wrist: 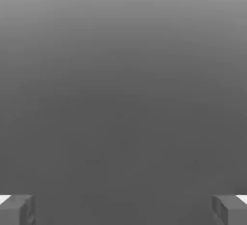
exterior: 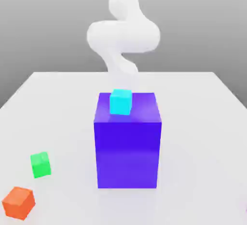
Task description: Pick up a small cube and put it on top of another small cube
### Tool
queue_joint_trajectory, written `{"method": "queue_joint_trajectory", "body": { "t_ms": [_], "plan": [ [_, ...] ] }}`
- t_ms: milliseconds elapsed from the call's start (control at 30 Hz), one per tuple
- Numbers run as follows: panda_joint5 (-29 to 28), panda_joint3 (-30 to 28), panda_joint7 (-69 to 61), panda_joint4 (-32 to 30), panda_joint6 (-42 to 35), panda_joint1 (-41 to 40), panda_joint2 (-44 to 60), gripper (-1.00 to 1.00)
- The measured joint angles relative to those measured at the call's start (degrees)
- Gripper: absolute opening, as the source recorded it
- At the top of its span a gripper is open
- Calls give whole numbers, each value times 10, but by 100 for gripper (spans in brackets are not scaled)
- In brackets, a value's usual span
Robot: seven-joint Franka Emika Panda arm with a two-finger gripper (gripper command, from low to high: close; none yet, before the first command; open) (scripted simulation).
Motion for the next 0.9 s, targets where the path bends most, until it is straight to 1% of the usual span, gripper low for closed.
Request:
{"method": "queue_joint_trajectory", "body": {
  "t_ms": [300,567,900],
  "plan": [
    [-27,57,-43,20,44,41,190,0],
    [-64,106,-72,38,83,83,356,0],
    [-114,141,-105,60,129,153,566,0]
  ]
}}
